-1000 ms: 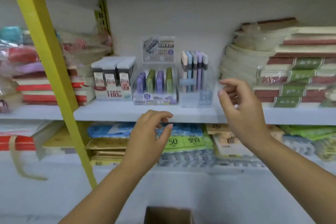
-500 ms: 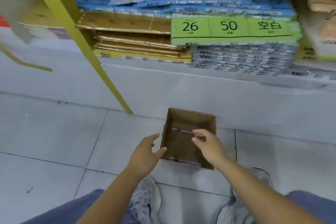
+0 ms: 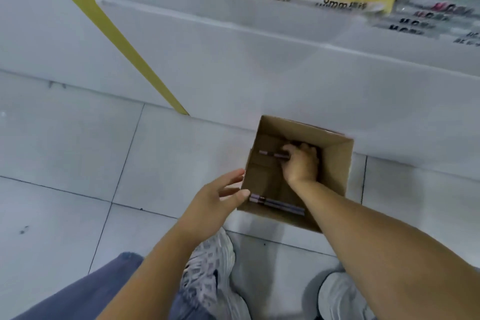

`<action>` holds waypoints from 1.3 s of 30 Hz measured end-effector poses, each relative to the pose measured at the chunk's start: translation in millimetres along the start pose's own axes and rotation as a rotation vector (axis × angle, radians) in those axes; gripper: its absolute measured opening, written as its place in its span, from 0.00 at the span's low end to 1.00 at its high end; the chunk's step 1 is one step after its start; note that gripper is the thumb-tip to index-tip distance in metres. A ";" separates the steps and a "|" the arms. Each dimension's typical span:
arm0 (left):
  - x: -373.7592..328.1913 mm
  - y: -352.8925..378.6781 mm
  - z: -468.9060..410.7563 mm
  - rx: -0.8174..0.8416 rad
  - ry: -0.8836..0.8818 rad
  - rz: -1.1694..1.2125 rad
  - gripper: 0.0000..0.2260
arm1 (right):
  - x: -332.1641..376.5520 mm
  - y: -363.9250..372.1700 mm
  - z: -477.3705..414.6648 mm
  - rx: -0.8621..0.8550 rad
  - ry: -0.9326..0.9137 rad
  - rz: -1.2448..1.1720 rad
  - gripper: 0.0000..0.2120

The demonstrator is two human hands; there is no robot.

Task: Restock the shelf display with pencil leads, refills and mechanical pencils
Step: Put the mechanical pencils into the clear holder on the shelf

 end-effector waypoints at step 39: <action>13.2 7.2 0.8 -0.066 0.028 0.068 0.18 | 4.7 67.2 53.8 0.975 -0.133 0.303 0.19</action>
Point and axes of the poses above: each hand's wrist, its own z-axis away from the middle knuckle, its own y-axis out of the palm, x = y × z, the point moved 10 cm from there along -z, towards the middle knuckle, and after that the axes turned 15 degrees about x, right-handed, at the moved point
